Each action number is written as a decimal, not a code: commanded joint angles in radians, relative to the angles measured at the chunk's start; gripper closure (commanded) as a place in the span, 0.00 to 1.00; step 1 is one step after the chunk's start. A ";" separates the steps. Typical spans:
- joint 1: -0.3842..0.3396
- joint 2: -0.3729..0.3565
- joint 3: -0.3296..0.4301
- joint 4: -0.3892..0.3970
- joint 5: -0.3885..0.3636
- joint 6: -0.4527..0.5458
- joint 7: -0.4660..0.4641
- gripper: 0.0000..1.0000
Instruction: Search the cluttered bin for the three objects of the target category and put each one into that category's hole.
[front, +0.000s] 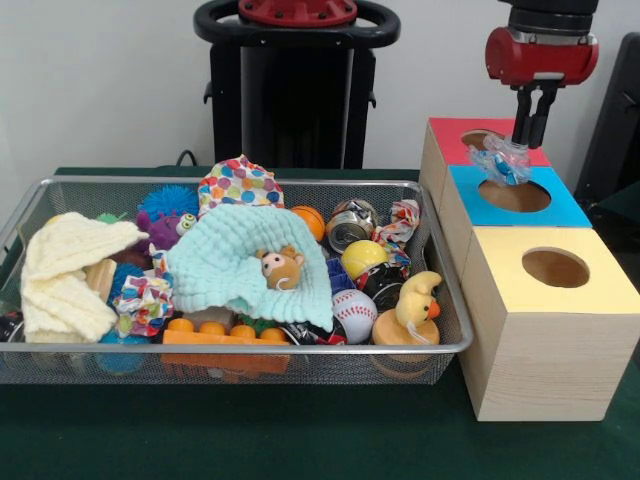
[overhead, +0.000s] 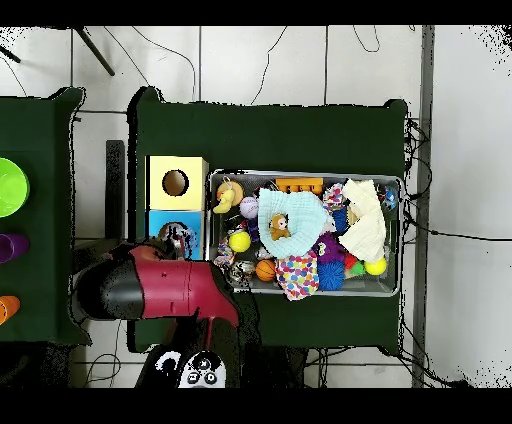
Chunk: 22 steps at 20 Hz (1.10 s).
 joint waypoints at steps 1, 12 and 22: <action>-0.006 0.055 0.008 0.030 0.038 -0.037 0.267 1.00; -0.007 0.062 0.013 0.034 0.054 -0.057 0.261 1.00; 0.001 0.070 0.010 0.035 0.064 -0.070 0.264 1.00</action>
